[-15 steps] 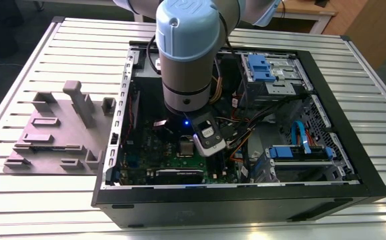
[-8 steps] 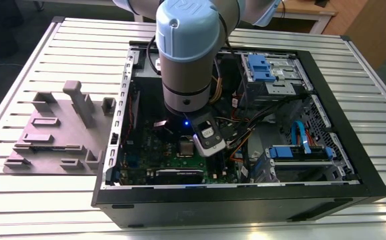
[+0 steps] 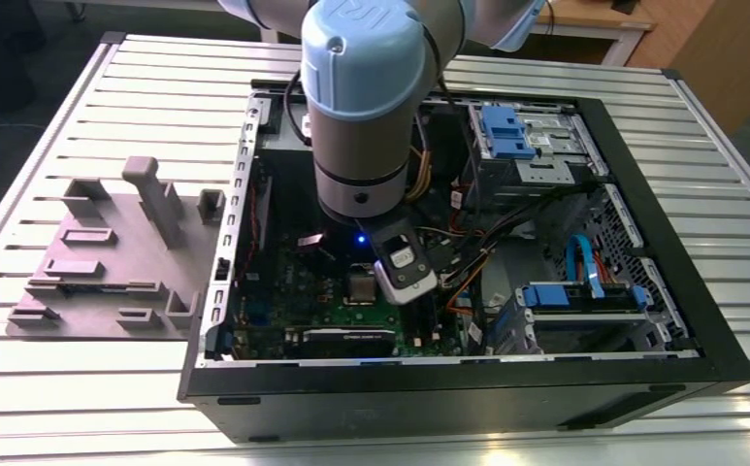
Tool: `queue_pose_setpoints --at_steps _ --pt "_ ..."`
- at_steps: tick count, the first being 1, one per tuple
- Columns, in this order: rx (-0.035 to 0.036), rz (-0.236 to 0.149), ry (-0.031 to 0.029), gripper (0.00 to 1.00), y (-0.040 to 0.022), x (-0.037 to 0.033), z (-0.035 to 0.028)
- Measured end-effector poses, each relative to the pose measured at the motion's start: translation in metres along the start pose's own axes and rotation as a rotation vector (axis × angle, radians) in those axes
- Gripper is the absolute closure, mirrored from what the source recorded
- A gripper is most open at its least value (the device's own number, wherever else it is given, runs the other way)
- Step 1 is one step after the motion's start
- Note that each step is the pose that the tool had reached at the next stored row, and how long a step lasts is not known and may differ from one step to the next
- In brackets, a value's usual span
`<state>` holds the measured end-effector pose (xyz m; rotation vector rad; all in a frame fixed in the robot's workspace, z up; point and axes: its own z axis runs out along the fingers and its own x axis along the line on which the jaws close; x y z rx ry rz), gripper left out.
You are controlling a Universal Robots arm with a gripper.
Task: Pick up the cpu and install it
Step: 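Place the cpu into insertion slot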
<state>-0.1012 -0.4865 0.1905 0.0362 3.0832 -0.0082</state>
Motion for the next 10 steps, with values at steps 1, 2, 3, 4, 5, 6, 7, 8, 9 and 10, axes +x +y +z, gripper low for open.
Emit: queue_pose_setpoints --at_steps 1,2,3,4,5,6,7,8,9,10 --pt "0.0000 0.000 0.0000 0.55 0.0000 0.0001 0.0000" --pt "0.0000 0.000 0.0000 0.55 0.0000 0.0002 0.0000" --pt "0.0000 0.000 0.0000 0.55 0.0000 0.0003 0.0000" --pt "0.0001 0.000 0.0000 0.55 0.0000 0.0004 0.0000" --pt "0.0003 0.000 0.0002 0.56 -0.0001 0.0005 -0.0002" --pt "0.0003 0.000 0.0001 0.56 -0.0001 0.0006 -0.0002" --pt "0.0002 0.000 0.0000 0.59 0.0000 0.0007 -0.0001" --pt "0.0001 0.000 0.0000 0.59 0.0000 0.0007 -0.0001" --pt "0.0001 0.000 -0.0001 0.59 0.0000 0.0008 -0.0001" --pt "0.0000 0.000 0.0000 0.59 0.0000 0.0010 -0.0001"
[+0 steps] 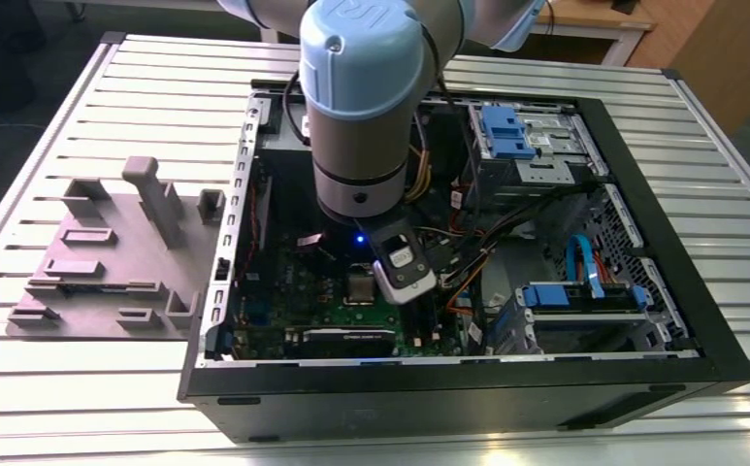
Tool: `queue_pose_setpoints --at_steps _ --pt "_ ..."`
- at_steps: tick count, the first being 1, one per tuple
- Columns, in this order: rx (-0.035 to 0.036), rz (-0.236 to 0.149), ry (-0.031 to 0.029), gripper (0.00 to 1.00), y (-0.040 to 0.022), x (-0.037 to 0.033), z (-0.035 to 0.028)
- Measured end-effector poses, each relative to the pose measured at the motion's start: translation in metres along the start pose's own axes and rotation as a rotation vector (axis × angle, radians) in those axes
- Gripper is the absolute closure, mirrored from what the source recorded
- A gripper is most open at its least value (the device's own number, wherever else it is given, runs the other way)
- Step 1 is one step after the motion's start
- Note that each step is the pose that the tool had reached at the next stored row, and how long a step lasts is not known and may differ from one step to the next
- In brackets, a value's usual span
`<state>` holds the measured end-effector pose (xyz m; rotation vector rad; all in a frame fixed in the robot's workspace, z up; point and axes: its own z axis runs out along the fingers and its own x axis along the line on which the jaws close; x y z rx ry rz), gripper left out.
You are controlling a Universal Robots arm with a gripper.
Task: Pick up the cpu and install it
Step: 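Place the cpu into insertion slot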
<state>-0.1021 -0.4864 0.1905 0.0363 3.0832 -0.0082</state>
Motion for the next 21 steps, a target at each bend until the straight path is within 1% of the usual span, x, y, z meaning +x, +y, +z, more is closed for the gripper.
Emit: queue_pose_setpoints --at_steps 5,6,8,9,18,20,21 --pt "-0.0002 0.000 -0.0001 0.59 0.0000 0.0004 -0.0005" --pt "-0.0011 0.000 -0.0003 0.59 0.0001 0.0003 -0.0017" --pt "-0.0001 0.000 -0.0001 0.59 0.0000 0.0001 -0.0059" --pt "-0.0001 0.000 0.0000 0.59 0.0000 0.0000 -0.0070" --pt "-0.0002 0.000 -0.0004 0.59 -0.0021 0.0002 -0.0072" --pt "-0.0017 0.000 -0.0009 0.59 -0.0022 0.0009 -0.0063" --pt "-0.0035 0.000 -0.0011 0.59 -0.0022 0.0013 -0.0056"
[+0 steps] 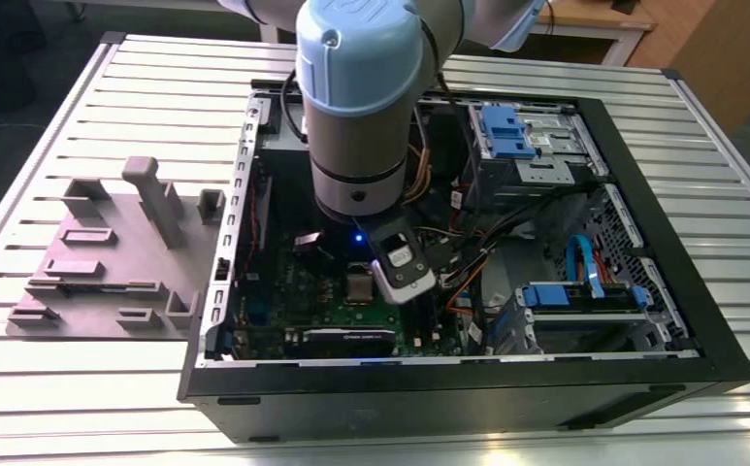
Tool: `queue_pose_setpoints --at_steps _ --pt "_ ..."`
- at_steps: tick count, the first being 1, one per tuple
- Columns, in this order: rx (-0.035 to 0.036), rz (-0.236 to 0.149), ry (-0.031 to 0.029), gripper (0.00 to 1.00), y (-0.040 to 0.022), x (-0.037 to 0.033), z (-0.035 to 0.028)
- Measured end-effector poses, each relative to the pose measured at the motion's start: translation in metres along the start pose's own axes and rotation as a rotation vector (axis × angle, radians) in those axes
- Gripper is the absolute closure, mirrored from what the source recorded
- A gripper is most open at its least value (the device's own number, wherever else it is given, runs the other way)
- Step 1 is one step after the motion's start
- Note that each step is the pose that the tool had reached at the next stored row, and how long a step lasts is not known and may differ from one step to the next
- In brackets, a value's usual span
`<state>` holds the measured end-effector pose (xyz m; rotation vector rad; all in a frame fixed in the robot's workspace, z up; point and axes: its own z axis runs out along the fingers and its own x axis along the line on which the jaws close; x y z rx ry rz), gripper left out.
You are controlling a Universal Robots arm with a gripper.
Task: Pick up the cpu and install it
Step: 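Place the cpu into insertion slot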
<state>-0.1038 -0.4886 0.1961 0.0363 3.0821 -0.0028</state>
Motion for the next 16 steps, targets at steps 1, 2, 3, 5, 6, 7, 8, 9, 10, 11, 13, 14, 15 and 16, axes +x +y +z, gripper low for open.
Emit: queue_pose_setpoints --at_steps 1,2,3,5,6,7,8,9,10,11,13,14,15,16 --pt "-0.0019 0.000 0.0000 0.59 0.0000 0.0007 0.0005" --pt "-0.0039 0.000 -0.0001 0.59 0.0000 0.0013 0.0011" --pt "-0.0054 0.001 -0.0004 0.59 0.0000 0.0017 0.0017" --pt "-0.0061 0.000 -0.0004 0.59 0.0000 0.0021 0.0032" --pt "-0.0057 0.000 -0.0002 0.59 -0.0001 0.0022 0.0036" --pt "-0.0057 0.000 -0.0002 0.59 -0.0001 0.0022 0.0037" --pt "-0.0057 0.000 -0.0002 0.59 -0.0001 0.0022 0.0037" --pt "-0.0059 0.000 -0.0003 0.59 -0.0001 0.0022 0.0039" --pt "-0.0061 0.001 -0.0004 0.59 0.0000 0.0022 0.0040" --pt "-0.0063 0.000 -0.0007 0.59 0.0000 0.0022 0.0042" --pt "-0.0056 0.000 -0.0006 0.59 0.0000 0.0022 0.0042" --pt "-0.0054 0.000 -0.0005 0.59 0.0000 0.0022 0.0042" --pt "-0.0052 0.000 -0.0004 0.59 -0.0001 0.0022 0.0044" --pt "-0.0051 0.000 -0.0004 0.59 -0.0001 0.0022 0.0048"
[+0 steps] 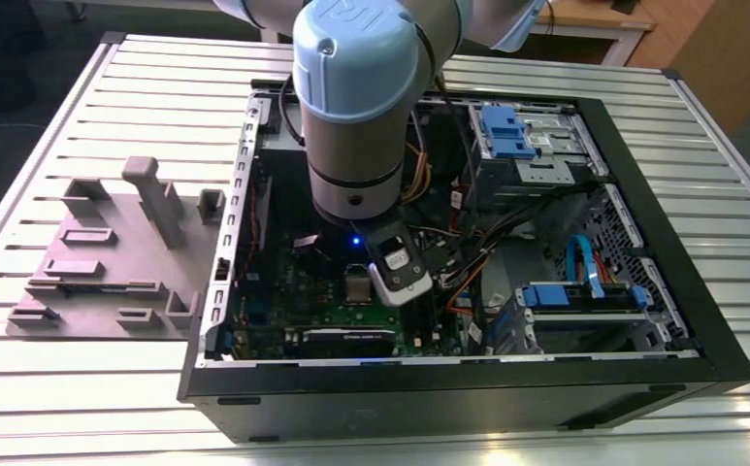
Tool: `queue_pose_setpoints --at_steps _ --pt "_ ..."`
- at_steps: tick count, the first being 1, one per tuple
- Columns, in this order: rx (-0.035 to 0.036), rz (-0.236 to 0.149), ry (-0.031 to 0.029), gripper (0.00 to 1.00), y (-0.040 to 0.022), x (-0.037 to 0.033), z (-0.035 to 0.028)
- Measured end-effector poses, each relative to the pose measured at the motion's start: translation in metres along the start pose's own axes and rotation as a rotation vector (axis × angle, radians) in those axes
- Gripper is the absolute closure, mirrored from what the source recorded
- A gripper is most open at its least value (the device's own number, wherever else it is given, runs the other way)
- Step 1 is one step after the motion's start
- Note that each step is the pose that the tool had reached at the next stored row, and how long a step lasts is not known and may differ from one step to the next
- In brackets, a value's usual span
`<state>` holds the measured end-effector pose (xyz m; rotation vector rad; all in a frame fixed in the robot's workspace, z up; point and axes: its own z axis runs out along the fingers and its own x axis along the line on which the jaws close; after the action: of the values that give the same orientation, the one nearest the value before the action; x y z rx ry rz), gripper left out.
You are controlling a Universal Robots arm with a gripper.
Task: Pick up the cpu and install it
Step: 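Place the cpu into insertion slot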
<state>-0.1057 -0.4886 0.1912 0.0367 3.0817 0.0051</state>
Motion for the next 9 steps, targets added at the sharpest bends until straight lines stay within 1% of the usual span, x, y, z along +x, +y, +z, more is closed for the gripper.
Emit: queue_pose_setpoints --at_steps 7,8,9 --pt "-0.0005 0.000 -0.0002 0.59 0.0001 0.0000 0.0003" --pt "-0.0010 0.000 -0.0005 0.58 0.0001 0.0000 0.0005" --pt "-0.0007 0.000 -0.0004 0.52 0.0001 0.0000 0.0005"
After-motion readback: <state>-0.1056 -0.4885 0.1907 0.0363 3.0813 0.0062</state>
